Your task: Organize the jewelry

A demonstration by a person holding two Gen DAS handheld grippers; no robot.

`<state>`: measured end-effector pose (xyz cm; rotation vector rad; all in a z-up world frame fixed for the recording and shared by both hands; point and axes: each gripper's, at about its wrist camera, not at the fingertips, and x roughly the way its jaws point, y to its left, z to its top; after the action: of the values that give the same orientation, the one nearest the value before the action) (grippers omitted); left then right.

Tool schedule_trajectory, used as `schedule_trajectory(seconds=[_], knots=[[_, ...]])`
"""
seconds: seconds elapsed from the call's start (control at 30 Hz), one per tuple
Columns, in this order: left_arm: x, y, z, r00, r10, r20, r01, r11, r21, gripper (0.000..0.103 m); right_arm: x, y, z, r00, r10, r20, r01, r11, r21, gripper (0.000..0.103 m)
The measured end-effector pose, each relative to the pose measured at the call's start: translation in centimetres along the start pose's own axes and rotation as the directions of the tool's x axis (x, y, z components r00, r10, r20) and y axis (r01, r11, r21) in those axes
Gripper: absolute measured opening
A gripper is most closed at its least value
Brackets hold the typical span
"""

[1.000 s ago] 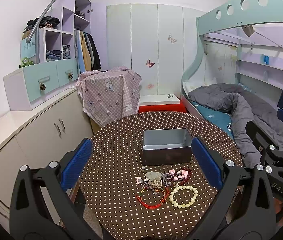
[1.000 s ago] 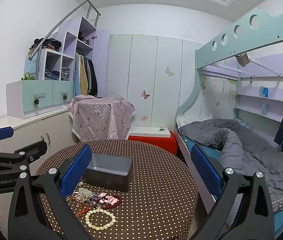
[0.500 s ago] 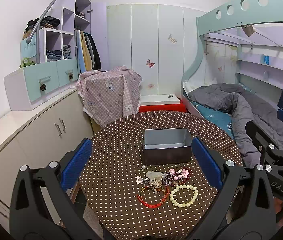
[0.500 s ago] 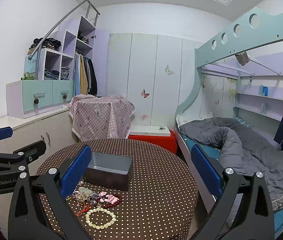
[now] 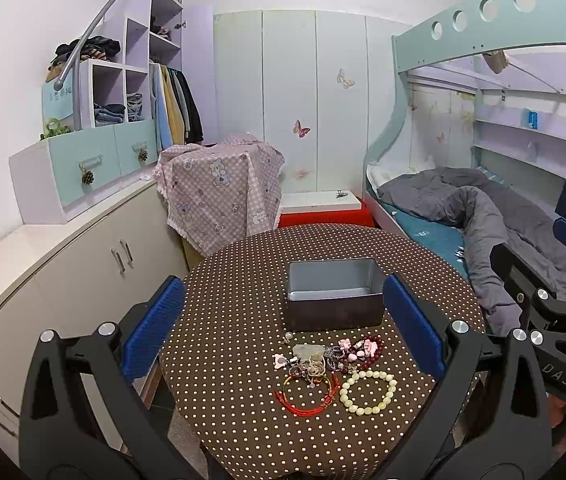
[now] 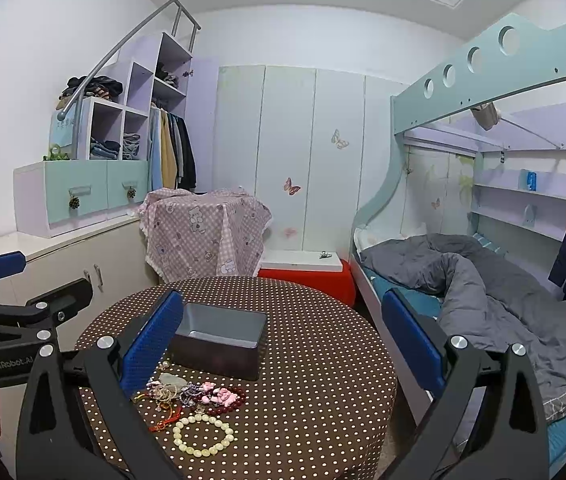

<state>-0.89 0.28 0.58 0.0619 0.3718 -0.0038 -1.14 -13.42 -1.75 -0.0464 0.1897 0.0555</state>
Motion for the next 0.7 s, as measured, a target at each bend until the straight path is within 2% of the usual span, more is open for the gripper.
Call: schedule_trajectory(seconds=[0.7], knots=[[-0.16,0.17,-0.02,1.0,0.006,-0.003,-0.006,1.0,-0.001,0.097,-0.07,0.08,-0.15,1.0,0.009,-0.004,-0.009,1.0,-0.004,0.095]])
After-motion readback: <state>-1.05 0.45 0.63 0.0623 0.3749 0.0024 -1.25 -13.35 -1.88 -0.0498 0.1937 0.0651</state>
